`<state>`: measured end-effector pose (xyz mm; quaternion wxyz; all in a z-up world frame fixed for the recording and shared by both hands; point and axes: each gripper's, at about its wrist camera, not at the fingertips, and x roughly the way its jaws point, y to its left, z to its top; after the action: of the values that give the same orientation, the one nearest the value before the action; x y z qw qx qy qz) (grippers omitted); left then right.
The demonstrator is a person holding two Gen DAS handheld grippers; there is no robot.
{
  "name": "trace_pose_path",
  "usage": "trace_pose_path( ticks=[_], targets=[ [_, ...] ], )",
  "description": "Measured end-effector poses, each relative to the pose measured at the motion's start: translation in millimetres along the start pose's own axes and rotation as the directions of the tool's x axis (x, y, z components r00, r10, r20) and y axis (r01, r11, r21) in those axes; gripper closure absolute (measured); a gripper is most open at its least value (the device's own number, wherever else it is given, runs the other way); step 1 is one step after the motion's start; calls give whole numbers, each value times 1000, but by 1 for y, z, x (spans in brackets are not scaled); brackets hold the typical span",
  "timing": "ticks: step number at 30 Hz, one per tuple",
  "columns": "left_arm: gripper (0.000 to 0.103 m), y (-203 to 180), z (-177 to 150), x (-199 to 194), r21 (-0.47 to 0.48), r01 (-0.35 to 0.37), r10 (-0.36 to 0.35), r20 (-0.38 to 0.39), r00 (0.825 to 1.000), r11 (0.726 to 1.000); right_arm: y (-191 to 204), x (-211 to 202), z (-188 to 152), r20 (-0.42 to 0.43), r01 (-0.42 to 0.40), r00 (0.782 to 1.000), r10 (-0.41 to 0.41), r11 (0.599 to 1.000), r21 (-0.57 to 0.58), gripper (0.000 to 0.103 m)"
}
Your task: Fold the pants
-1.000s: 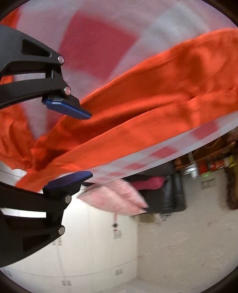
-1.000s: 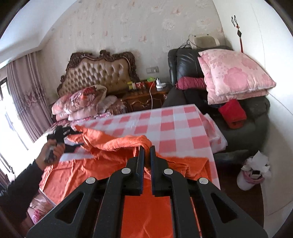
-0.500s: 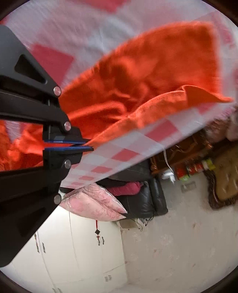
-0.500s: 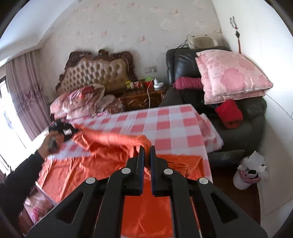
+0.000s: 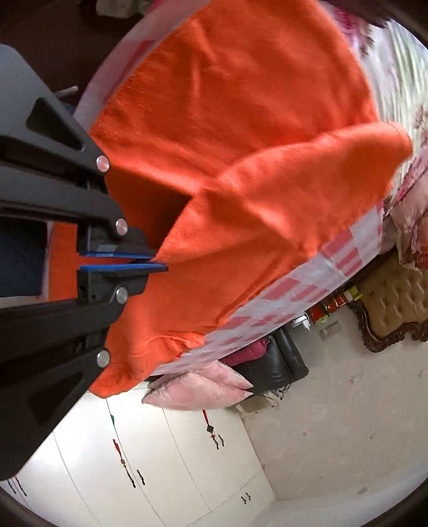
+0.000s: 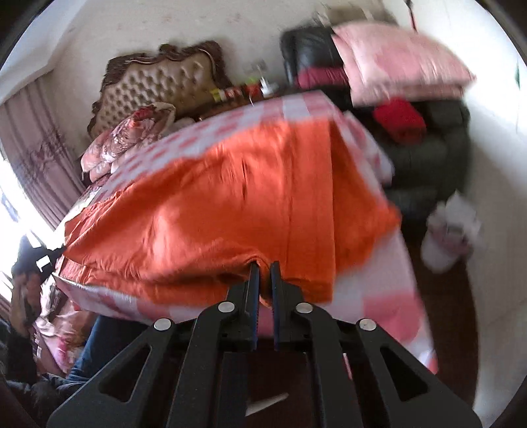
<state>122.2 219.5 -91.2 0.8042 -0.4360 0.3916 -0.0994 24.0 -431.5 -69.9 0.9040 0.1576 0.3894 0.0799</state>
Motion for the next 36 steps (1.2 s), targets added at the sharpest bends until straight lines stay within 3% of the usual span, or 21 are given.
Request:
trace_pose_path(
  ticks=[1, 5, 9, 15, 22, 27, 32, 36],
  targets=[
    [101, 3, 0, 1, -5, 5, -5, 7, 1000, 1000, -2, -1, -3, 10, -19, 1000, 19, 999, 32, 89],
    [80, 12, 10, 0, -28, 90, -89, 45, 995, 996, -6, -6, -5, 44, -56, 998, 50, 991, 123, 85],
    [80, 24, 25, -3, -104, 166, -158, 79, 984, 981, -15, -1, -3, 50, -112, 993, 103, 965, 239, 84],
    [70, 31, 53, -2, -148, 198, -183, 109, 977, 969, -31, -6, -2, 81, -204, 979, 187, 905, 374, 83],
    [53, 15, 64, -5, -118, 215, -199, 135, 971, 970, -28, -6, 0, 95, -217, 976, 196, 885, 411, 82],
    [51, 15, 93, -12, -123, 213, -190, 177, 966, 969, -29, -5, 3, 95, -210, 978, 188, 881, 424, 81],
    [47, 40, 119, -10, -198, 259, -221, 194, 956, 945, -27, -5, 2, 86, -193, 981, 172, 879, 436, 81],
    [46, 63, 140, -19, -238, 228, -172, 234, 957, 944, -28, -4, 2, 80, -188, 982, 170, 875, 446, 81]
  ],
)
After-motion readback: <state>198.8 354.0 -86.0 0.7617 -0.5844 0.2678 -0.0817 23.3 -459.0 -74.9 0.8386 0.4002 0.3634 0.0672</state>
